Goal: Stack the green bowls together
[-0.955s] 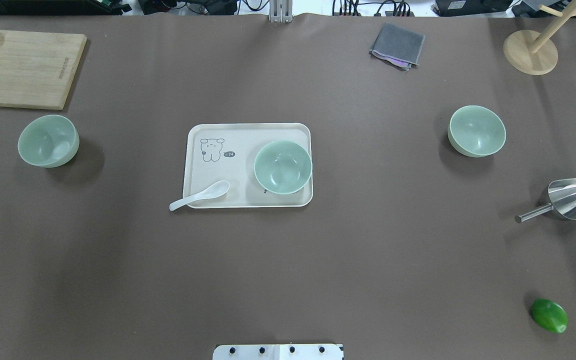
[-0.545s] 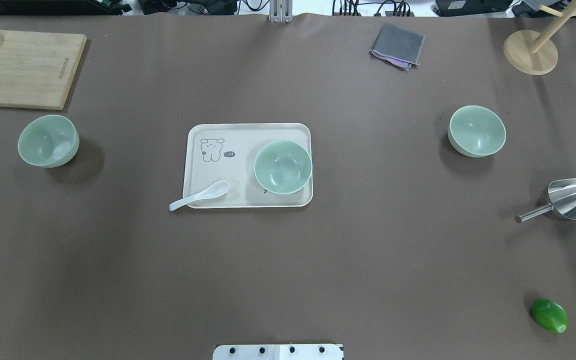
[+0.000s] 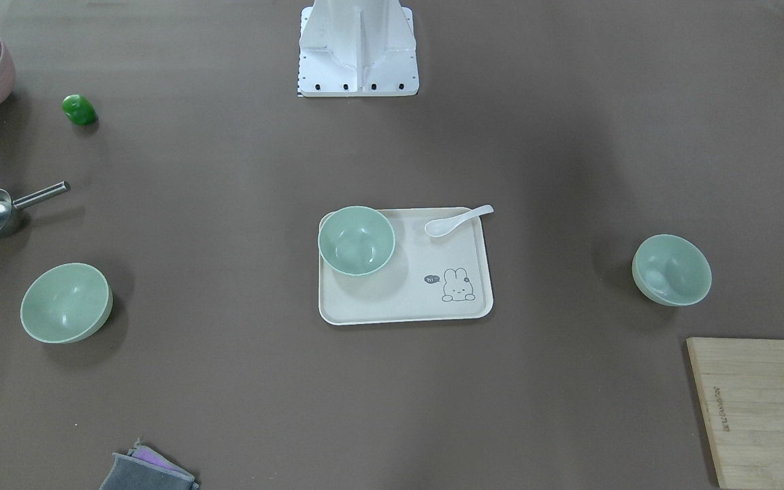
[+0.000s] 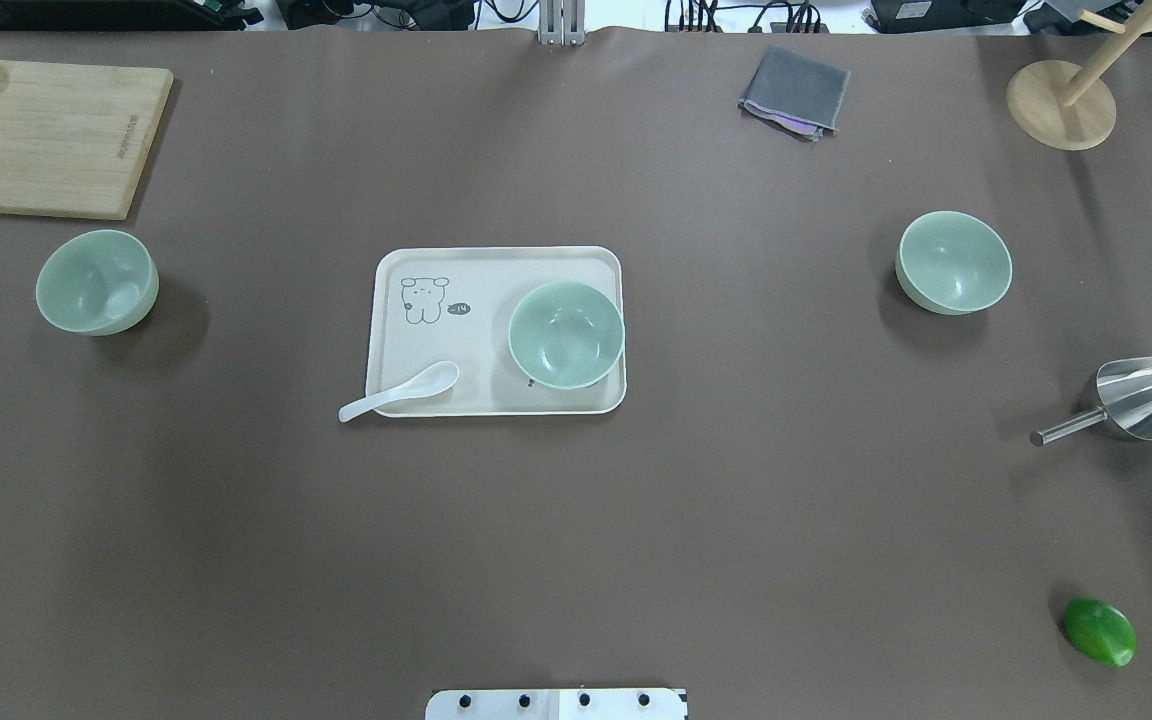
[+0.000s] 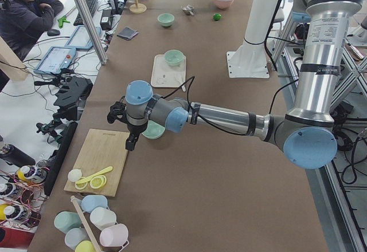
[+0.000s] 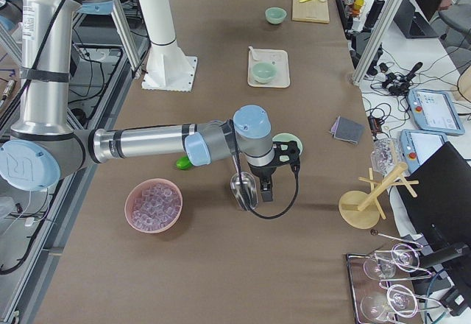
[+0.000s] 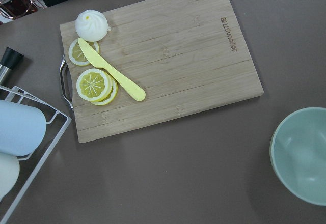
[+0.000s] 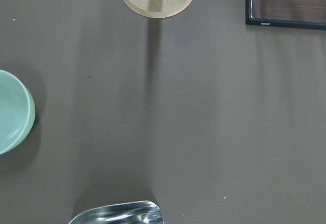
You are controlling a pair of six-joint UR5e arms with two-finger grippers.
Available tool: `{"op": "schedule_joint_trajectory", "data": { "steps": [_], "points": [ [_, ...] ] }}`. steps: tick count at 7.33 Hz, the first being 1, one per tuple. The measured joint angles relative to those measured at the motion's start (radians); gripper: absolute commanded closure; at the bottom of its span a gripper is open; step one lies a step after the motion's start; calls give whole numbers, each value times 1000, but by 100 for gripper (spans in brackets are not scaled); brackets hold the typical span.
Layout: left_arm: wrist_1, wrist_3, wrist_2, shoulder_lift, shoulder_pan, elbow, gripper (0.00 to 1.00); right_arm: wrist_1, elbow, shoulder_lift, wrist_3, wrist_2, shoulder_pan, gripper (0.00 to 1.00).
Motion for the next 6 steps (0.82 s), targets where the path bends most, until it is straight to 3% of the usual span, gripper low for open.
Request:
{"op": "schedule_joint_trajectory", "data": {
  "steps": [2, 5, 6],
  "points": [
    [-27, -180, -1, -28, 86, 28, 8, 0, -2, 6, 4, 13, -10, 0],
    [-184, -388, 3, -66, 199, 140, 8, 3, -3, 7, 2, 15, -16, 0],
    [-210, -411, 8, -74, 228, 163, 15, 7, -3, 7, 2, 14, -16, 0]
  ]
}}
